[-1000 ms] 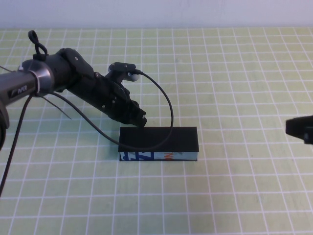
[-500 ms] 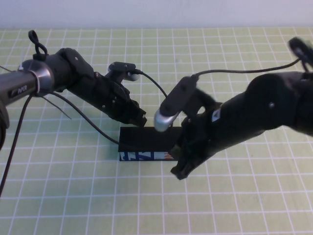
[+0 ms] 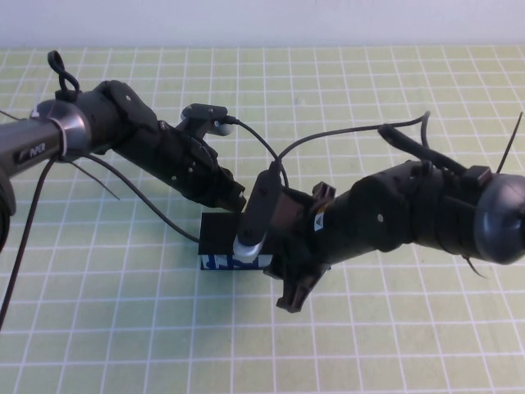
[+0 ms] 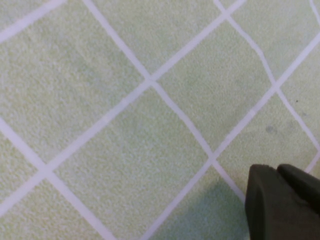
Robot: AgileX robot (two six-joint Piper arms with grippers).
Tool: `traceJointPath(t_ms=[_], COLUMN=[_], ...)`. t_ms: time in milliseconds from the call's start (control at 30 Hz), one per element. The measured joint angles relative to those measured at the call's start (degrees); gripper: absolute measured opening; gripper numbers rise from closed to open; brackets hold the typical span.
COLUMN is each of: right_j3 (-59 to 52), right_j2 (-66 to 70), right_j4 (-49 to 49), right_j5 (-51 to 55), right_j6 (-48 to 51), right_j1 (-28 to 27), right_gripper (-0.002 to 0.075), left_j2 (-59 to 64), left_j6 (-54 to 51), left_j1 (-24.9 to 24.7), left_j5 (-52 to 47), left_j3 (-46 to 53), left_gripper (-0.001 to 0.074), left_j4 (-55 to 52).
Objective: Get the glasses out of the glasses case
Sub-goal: Pick up the glasses from the glasses case
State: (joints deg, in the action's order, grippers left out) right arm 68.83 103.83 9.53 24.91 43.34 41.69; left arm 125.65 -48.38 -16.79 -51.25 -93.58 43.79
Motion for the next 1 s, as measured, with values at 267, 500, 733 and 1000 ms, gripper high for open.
traceJointPath(t_ms=[267, 500, 733, 1000], right_j3=[0.09, 0.22, 0.26, 0.35], right_j2=[2.83, 4.72, 5.07, 5.82], right_j4=[-4.49, -6.84, -7.21, -7.72], right_j5=[-9.09, -11.35, -12.21, -13.60], right_j6=[0.71, 0.79, 0.79, 0.93], right_j1=[0.00, 0.00, 0.00, 0.00], right_gripper=[0.0311, 0.0313, 0.0314, 0.0291], left_j2=[0.00, 0.00, 0.00, 0.00], left_j6=[0.00, 0.00, 0.03, 0.13], left_j1=[0.00, 0.00, 0.00, 0.00], left_j5=[0.00, -0.33, -0.42, -0.54], left_j3=[0.00, 0.00, 0.00, 0.00], left_gripper=[-0.0004, -0.0004, -0.0004, -0.0004], left_j4=[0.00, 0.00, 0.00, 0.00])
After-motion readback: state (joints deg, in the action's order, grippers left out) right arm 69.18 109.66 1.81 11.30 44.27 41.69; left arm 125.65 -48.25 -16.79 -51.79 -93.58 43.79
